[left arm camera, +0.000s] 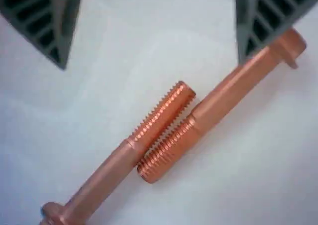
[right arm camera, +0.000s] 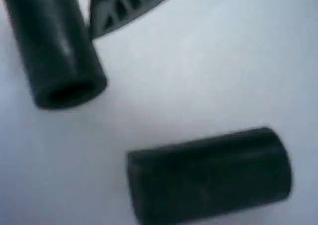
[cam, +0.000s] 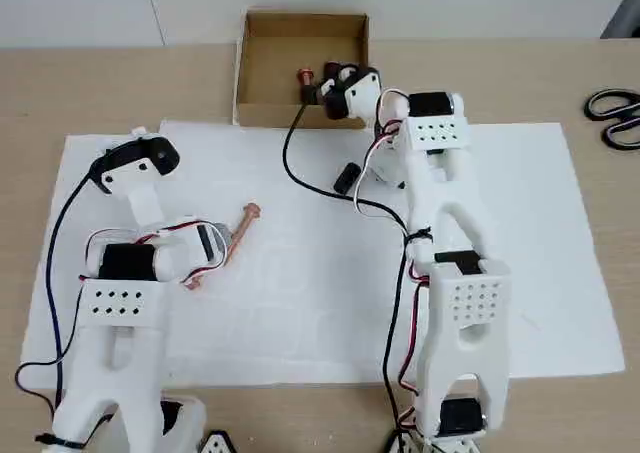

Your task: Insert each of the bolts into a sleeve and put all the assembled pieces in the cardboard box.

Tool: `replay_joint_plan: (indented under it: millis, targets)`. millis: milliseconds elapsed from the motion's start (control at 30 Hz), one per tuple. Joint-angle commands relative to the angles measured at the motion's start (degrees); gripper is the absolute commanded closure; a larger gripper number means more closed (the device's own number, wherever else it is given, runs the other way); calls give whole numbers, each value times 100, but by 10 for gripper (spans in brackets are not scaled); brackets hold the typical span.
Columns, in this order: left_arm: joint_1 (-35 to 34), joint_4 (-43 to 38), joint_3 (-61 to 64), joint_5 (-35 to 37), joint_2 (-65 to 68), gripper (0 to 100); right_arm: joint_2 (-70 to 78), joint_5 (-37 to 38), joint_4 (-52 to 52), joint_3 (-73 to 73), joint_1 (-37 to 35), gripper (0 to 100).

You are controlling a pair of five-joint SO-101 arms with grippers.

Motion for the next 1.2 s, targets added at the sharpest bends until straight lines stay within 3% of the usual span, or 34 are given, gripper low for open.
replay_joint_plan:
  millis: [0,433,633,733,1000,1167]
  targets:
    - [-26,0,-40,-35,-132,789,84,62,-207,-35,-22,838]
    - [-26,0,-40,-35,-132,789,567,35,-303,-35,-13,842]
    - [-18,0,-40,-44,-132,789,567,-79,-215,-35,4,998]
    - [-18,9,-40,-44,-132,789,558,-229,-171,-62,22,995]
    - [0,88,-101,-44,-132,788,303,-703,1147,-1574,163,995]
    - [18,897,-954,-475,9,788,57,-870,1692,-2084,163,995]
